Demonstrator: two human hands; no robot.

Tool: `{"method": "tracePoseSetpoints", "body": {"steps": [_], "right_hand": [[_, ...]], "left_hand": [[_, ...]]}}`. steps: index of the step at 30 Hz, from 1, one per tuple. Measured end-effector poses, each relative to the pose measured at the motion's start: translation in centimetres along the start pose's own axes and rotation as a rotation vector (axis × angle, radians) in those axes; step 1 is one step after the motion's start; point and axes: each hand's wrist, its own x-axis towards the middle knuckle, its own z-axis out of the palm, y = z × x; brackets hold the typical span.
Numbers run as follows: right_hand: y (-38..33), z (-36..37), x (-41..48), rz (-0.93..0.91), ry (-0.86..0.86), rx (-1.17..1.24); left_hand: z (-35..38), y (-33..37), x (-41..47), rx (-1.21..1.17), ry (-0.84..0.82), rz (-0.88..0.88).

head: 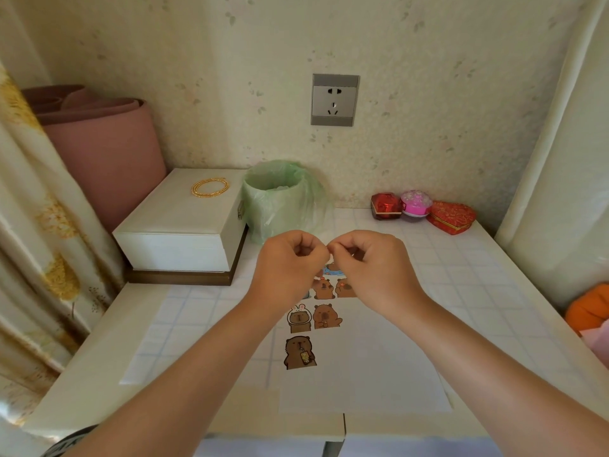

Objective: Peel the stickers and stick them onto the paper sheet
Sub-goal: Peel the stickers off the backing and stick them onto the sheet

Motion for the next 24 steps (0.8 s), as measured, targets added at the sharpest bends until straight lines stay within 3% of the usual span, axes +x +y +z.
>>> {"method": "tracePoseSetpoints", "body": {"steps": [7, 13, 24], "right_hand": [[-0.4, -1.0, 0.5, 0.126, -0.036, 0.233], [-0.2, -1.1, 0.5, 0.051, -0.011, 0.165], [-0.2, -1.2, 0.3, -0.007, -0.051, 0.032]], "left_hand": [[0.3, 0.2, -0.1, -0.241, -0.072, -0.057], [0.3, 0.4, 0.0, -0.372, -0.108, -0.188], [0.3, 0.0, 0.0, -0.242, -0.078, -0.138]]}}
